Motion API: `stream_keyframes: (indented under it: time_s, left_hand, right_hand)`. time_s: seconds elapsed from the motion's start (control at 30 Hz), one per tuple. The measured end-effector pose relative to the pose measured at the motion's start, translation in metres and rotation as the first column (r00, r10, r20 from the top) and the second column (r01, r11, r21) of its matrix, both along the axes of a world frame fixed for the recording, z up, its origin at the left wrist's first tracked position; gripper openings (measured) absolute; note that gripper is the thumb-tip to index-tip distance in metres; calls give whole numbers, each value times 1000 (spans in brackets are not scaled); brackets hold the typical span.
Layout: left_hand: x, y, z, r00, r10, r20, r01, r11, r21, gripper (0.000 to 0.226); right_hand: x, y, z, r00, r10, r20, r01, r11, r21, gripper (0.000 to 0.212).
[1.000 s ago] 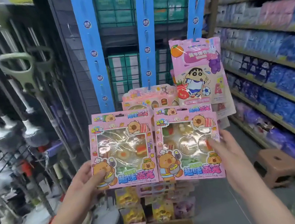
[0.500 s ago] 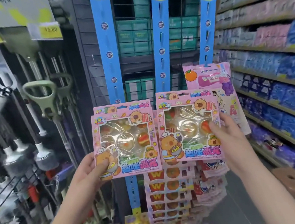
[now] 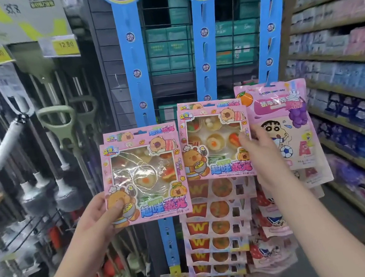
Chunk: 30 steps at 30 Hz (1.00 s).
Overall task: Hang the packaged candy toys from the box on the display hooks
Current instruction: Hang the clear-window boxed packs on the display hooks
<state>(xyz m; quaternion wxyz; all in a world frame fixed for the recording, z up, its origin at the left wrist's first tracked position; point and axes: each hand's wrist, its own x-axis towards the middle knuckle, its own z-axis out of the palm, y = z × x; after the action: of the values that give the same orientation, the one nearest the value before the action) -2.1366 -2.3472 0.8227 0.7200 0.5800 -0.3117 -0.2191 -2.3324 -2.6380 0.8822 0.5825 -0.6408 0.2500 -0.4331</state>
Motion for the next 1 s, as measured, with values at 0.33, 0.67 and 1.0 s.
stream_keyframes:
  time_s: [0.33, 0.67, 1.0]
  left_hand:
    - [-10, -9, 5, 998, -57, 9, 57, 998, 35, 107]
    - [-8, -22, 8, 992, -125, 4, 125, 991, 37, 87]
    - [-16, -53, 10, 992, -123, 16, 120, 985, 125, 38]
  right_hand:
    - [2, 8, -9, 991, -73, -112, 70, 997, -36, 43]
    - [8, 20, -29, 956, -259, -139, 248, 965, -90, 44]
    - [3, 28, -33, 935, -331, -126, 312, 938, -153, 40]
